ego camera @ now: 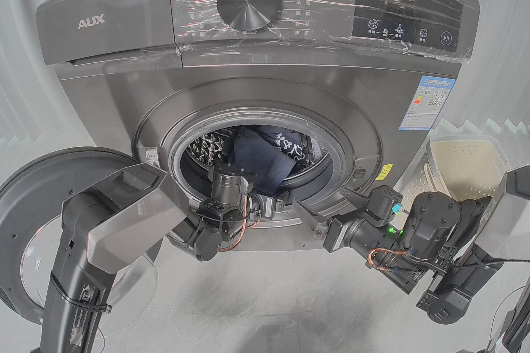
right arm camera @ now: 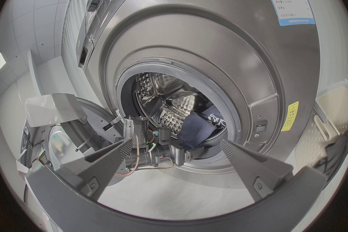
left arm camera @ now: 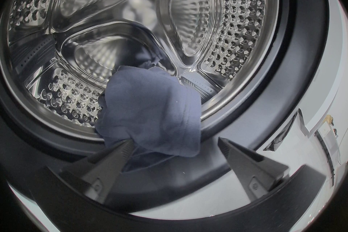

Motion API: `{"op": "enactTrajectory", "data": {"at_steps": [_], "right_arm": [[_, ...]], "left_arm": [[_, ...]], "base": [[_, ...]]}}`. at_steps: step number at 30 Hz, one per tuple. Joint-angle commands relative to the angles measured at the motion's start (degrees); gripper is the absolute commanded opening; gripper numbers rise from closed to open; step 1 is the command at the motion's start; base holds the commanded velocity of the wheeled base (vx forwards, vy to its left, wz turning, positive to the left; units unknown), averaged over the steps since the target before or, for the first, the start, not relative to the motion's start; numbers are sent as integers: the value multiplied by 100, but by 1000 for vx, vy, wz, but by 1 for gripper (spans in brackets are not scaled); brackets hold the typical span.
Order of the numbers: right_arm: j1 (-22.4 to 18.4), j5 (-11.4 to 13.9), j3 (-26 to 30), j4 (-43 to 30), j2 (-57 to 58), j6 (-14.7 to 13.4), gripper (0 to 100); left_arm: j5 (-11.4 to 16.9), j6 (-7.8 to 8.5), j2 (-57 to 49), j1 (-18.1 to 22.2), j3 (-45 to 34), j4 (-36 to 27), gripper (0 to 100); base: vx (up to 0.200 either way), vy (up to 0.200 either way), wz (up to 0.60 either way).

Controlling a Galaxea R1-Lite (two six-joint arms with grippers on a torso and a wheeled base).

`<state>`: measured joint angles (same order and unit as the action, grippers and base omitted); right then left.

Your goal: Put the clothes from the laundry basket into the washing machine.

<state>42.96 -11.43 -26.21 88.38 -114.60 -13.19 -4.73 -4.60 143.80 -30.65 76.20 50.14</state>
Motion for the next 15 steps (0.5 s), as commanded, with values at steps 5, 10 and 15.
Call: {"op": "enactTrajectory", "data": {"at_steps": [5, 10, 15], "right_arm": [[11, 1, -16, 4, 8, 1, 100], [46, 1, -51, 4, -1, 1, 100], [90, -8, -68, 4, 8, 1, 100]], "left_arm": [[-46, 3, 298, 59, 589, 31, 0], [-133, -50, 289, 68, 1054, 110, 0], [-283, -138, 482, 191, 1705, 330, 0]], "base": [[0, 0, 0], [0, 0, 0], [0, 0, 0]]}}
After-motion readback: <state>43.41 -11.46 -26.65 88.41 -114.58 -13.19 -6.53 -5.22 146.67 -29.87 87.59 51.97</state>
